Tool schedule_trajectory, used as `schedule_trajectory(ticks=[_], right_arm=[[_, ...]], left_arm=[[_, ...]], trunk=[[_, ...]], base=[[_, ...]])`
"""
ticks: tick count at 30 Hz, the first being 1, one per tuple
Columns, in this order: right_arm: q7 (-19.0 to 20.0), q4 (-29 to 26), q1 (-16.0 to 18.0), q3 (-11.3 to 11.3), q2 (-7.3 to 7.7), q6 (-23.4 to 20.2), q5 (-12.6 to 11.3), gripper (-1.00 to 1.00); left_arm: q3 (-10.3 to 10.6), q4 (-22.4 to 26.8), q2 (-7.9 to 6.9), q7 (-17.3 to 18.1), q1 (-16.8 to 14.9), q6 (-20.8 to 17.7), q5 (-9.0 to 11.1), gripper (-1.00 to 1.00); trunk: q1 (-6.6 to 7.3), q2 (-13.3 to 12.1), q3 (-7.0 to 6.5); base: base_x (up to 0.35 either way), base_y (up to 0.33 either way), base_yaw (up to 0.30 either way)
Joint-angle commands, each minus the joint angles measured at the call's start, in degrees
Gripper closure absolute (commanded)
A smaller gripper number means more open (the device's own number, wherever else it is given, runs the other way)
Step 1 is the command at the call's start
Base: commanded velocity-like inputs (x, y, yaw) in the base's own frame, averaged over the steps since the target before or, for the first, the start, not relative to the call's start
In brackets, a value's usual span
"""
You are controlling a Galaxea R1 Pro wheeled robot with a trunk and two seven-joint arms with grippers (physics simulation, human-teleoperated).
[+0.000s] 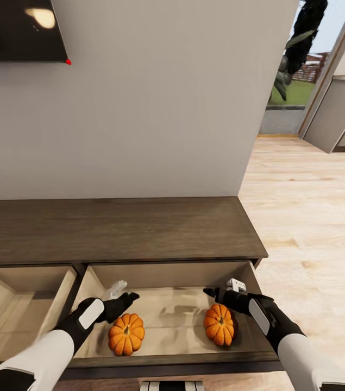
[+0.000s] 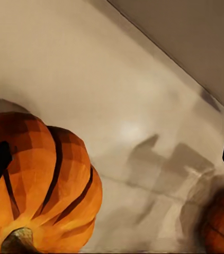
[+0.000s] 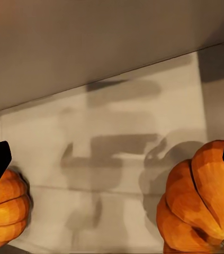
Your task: Place each of the two pumpkins and all three candles from the living room inside a cabinet in the living room (use any cabinet), then make sure every cabinet is closed, and position the cauldron so it is next to a table in the living room.
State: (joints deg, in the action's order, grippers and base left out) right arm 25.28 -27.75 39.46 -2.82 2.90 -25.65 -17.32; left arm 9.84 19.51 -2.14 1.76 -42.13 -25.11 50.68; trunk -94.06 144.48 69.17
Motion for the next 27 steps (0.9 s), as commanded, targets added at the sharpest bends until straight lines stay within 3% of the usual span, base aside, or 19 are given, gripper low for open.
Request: schedule_trajectory(ticks=[1,9,16,27], right_arm=[[-0.01,0.12,0.0,0.0,0.0,0.0,-0.01,-1.0],[-0.05,1.19,-0.27,0.1,0.0,0.12,0.14,-1.0],[-0.05,2.3,-0.35,2.93,0.03,0.39,0.19,-1.0],[-0.05,2.53,-0.35,3.11,0.15,0.1,0.07,-1.0]], left_arm=[[0.0,-0.04,0.12,0.02,0.02,-0.01,-0.05,-1.0],[0.01,-1.93,0.64,0.08,0.2,0.42,-0.14,-1.0],[0.09,-2.18,0.56,0.0,0.2,0.37,-0.23,-1.0],[0.1,-2.11,0.49,-0.01,0.2,0.32,-0.32,-1.0]], trunk=[[0.0,0.0,0.0],[0.0,0.0,0.0],[0.18,-0.09,-1.55],[0.46,-0.24,-3.99]], base=[[0.0,0.0,0.0],[0.0,0.0,0.0],[0.0,0.0,0.0],[-0.029,0.0,0.0]])
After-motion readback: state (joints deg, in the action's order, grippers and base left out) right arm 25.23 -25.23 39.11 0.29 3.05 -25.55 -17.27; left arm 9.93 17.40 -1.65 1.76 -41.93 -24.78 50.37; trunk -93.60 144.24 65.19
